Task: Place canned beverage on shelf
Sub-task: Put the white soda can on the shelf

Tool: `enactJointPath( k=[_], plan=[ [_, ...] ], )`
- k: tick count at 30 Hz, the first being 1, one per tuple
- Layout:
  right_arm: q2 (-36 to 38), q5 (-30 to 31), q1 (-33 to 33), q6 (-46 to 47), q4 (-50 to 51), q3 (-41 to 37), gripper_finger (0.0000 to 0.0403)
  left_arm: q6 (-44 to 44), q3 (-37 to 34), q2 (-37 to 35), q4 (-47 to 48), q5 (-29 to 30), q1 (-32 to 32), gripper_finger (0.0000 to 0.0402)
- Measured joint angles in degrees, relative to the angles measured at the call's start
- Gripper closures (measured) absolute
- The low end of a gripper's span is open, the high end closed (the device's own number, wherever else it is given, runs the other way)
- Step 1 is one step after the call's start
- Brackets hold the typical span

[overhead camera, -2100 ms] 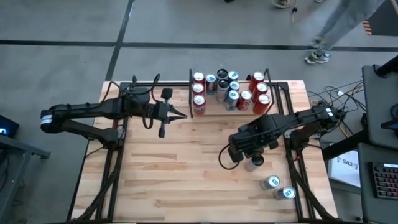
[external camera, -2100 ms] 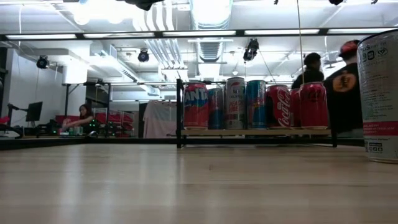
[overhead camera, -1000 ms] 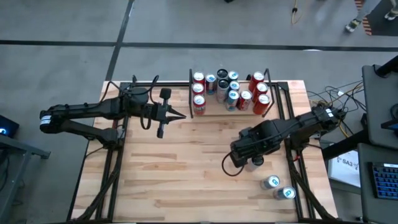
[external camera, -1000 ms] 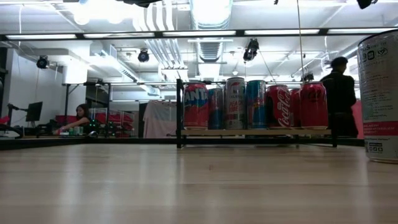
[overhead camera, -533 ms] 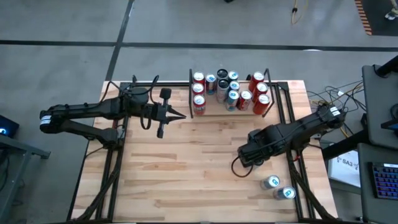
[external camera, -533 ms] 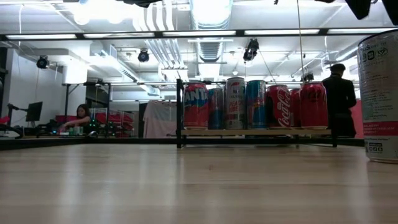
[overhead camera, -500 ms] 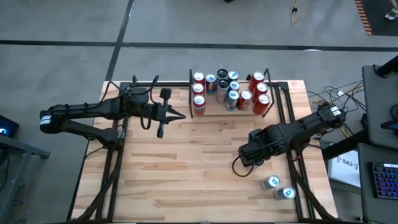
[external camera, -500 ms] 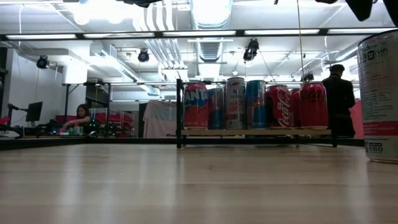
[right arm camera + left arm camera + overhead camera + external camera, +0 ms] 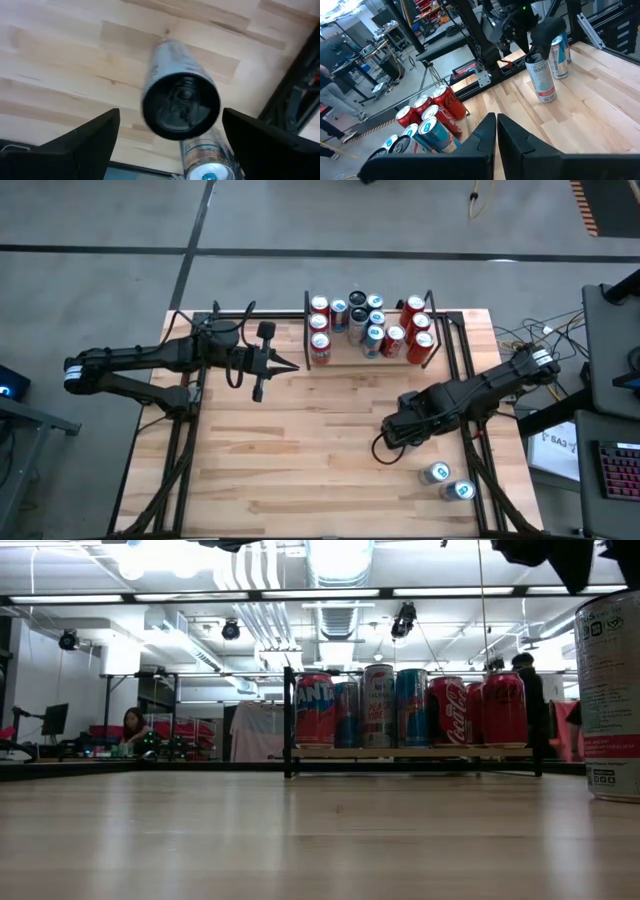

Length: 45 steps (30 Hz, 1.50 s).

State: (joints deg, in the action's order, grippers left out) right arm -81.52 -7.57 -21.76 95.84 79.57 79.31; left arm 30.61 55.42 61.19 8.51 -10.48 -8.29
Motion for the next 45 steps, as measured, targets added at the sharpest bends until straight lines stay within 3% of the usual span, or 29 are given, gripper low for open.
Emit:
enactJointPath(
  k=[14,18,24,30,37,45],
  plan=[
    [-0.5,-1.5,0.0,0.7,-5.4,-6.5,0.0066,0.2,-0.1,0.0,0.0,0.0,0.0,0.0402],
    [-1.1,-1.6,0.0,2.1,-5.6,-7.3,0.0088,0.2,-0.1,0.0,0.0,0.0,0.0,0.0402],
    [-1.0,-1.7,0.0,3.3,-5.9,-7.6,0.0156,0.2,-0.1,0.0,0.0,0.0,0.0,0.0402],
    [-1.1,-1.0,0.0,4.1,-6.2,-7.2,0.0158,0.2,-0.1,0.0,0.0,0.0,0.0,0.0402],
    [-1.1,11.7,0.4,-1.1,-9.8,-2.8,0.0158,-0.4,-0.1,0.5,-0.1,0.0,0.0,0.0402],
    [-1.1,28.7,2.7,-19.1,-15.8,-1.1,0.0158,-10.1,-0.7,1.3,-0.5,0.0,2.9,0.0402]
  ],
)
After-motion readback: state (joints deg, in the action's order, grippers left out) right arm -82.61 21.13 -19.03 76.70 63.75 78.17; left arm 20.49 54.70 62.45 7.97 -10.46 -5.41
